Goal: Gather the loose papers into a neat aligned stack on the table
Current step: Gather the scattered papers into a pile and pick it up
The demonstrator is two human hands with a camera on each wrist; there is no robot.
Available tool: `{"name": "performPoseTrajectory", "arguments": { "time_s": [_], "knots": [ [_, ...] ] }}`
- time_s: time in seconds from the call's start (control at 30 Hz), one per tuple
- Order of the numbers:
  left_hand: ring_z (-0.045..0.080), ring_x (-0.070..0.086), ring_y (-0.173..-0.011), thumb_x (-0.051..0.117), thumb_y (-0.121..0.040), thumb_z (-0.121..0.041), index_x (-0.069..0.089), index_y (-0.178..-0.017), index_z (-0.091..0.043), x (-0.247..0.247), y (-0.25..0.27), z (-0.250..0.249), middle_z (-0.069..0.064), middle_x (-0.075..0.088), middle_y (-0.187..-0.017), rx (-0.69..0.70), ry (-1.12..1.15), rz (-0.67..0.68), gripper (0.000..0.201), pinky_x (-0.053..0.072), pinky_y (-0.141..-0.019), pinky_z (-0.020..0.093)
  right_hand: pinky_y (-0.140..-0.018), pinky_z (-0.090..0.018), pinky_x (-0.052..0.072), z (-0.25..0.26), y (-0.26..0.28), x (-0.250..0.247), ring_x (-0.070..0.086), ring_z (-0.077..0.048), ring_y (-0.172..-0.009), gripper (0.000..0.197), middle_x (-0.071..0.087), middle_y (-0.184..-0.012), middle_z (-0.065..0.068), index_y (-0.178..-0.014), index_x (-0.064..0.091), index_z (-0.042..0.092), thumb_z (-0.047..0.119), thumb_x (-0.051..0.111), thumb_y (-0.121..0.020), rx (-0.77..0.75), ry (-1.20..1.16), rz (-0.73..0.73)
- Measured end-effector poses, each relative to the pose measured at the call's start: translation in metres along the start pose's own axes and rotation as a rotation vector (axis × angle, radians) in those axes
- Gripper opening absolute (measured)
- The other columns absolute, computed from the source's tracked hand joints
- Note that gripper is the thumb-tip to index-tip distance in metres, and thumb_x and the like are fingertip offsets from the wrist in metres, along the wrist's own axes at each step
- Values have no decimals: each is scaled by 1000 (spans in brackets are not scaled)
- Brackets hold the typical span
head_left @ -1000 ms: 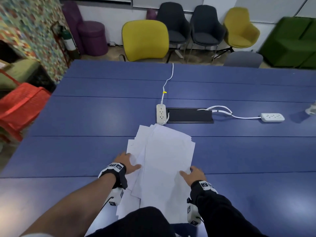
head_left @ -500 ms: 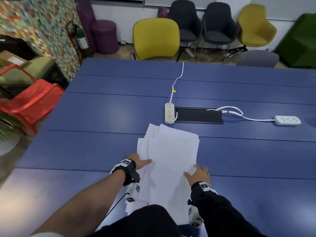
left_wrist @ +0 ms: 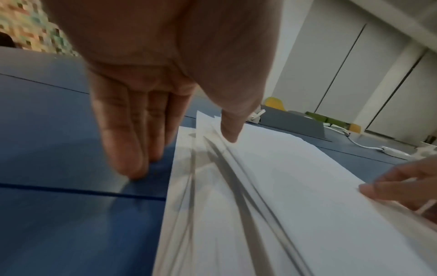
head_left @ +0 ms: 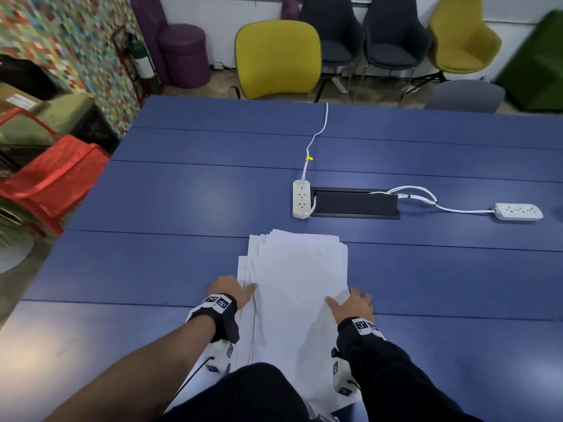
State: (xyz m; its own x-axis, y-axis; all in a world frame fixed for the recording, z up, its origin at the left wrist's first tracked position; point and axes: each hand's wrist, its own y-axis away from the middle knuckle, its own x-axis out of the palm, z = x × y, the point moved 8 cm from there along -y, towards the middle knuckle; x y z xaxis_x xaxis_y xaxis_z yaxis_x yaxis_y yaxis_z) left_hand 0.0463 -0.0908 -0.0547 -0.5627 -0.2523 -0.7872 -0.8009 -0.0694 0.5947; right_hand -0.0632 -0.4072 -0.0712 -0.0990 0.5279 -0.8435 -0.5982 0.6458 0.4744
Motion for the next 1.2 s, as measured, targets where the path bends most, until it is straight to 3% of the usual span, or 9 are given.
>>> {"name": "performPoseTrajectory", "arguments": {
  "time_s": [0.1,0.23,0.43,0.57,0.77,0.9,1.0,1.13,1.2],
  "knots": [
    [30,56,-118,57,-65,-75,52,-126,-7,12,-1,-6,7,56,-131,-39,242,104,92,48,-96,34,-90,-42,45,5,5,4,43,-32,-123,89,38,-137,-12,-136,36,11,66,63,-72,-7,22,18],
    [29,58,-116,63,-35,-85,46,-134,-10,42,-17,-15,8,54,-137,-76,397,279,126,51,-95,40,-97,-43,43,20,9,12,42,-33,-126,99,37,-140,-12,-142,30,10,69,63,-69,-36,29,76],
    [30,50,-127,49,-79,-66,50,-132,-10,6,6,-1,10,52,-139,-137,246,125,77,43,-100,33,-90,-41,45,9,8,6,37,-31,-127,88,38,-136,-12,-135,38,9,66,62,-73,-10,55,6],
    [30,53,-123,65,-69,-61,48,-132,-6,22,14,-15,11,54,-136,-115,404,211,85,46,-100,36,-99,-42,41,15,12,11,28,-30,-133,88,35,-139,-10,-138,37,13,65,63,-71,-104,39,33],
    [31,59,-112,67,-55,-59,50,-129,-8,20,0,-8,11,56,-131,-171,498,161,91,50,-93,36,-103,-44,39,-1,7,-4,36,-32,-130,91,39,-140,-14,-137,38,11,57,73,-67,-33,-150,1],
    [28,64,-96,75,-44,-54,57,-117,-10,34,-1,-15,8,62,-117,-164,630,263,87,54,-88,37,-99,-44,42,4,11,14,46,-33,-126,101,37,-142,-13,-140,33,12,60,75,-62,8,-187,97],
    [28,58,-100,73,-65,-45,51,-128,-6,32,8,-16,10,57,-122,-150,635,308,77,48,-87,33,-90,-41,48,-1,8,16,57,-33,-113,94,49,-133,-10,-133,37,15,60,75,-59,60,-272,150],
    [29,47,-126,70,-55,-52,41,-135,-8,35,3,-8,10,46,-141,-120,577,261,96,41,-103,39,-94,-41,49,-7,2,20,58,-28,-109,87,57,-123,-5,-121,47,23,68,70,-50,58,-237,178],
    [29,42,-131,74,-67,-41,33,-140,-5,36,9,-11,10,39,-146,-129,657,255,91,39,-99,33,-99,-41,46,-4,0,22,51,-28,-117,80,49,-127,-7,-121,49,22,60,75,-55,36,-217,165]
  ]
}}
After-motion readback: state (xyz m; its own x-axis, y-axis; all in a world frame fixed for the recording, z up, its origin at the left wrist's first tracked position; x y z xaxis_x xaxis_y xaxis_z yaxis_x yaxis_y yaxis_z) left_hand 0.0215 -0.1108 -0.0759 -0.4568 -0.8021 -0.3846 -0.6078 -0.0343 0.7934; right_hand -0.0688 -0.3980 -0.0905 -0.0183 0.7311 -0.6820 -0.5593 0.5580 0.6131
